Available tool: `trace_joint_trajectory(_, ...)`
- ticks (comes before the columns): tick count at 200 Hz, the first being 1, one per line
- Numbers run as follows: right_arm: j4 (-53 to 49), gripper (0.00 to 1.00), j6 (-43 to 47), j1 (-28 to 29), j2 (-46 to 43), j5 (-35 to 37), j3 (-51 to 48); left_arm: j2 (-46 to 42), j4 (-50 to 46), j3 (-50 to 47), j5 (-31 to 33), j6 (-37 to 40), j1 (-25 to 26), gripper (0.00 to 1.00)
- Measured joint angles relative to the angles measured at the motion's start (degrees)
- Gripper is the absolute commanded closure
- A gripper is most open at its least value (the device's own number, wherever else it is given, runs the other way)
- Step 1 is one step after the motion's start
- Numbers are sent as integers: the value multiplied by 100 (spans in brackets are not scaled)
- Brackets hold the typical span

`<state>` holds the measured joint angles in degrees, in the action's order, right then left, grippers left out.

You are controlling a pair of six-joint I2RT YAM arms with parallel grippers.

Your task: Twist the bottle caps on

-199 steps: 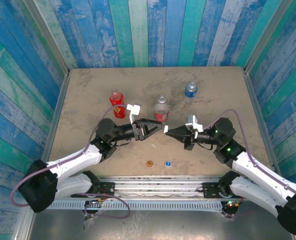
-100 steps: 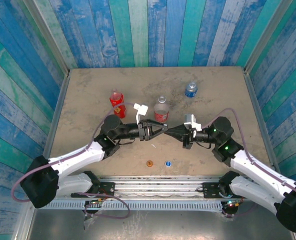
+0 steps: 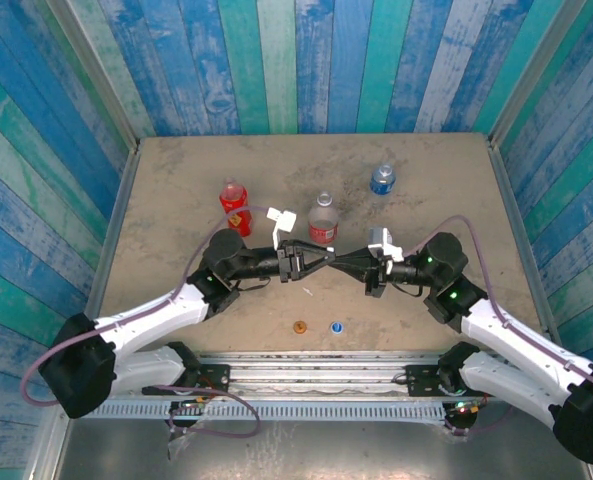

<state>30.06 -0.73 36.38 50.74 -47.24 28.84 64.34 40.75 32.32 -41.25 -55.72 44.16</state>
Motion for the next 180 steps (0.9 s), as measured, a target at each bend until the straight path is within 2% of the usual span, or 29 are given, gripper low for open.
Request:
trace_joint_trajectory(48, -48, 87, 37, 4, 4, -13, 17, -33, -57, 0, 24, 61, 0, 77)
trace_joint_trajectory(85, -129, 75, 105, 4, -2, 63, 20, -87, -98, 0, 50, 66, -2, 77)
trace_joint_trajectory(120, -356, 59, 186, 11, -114, 179, 20, -101, -203, 0, 138, 105, -2, 75)
trace_joint_trajectory(145, -612, 48, 201, 24, -409, 538, -15, -131, -247, -4, 166, 236, 0, 73)
trace_joint_trajectory(180, -1058, 42, 160, 20, -1119, 1333, -229, -356, -616, -2, 378, 743, 0, 74)
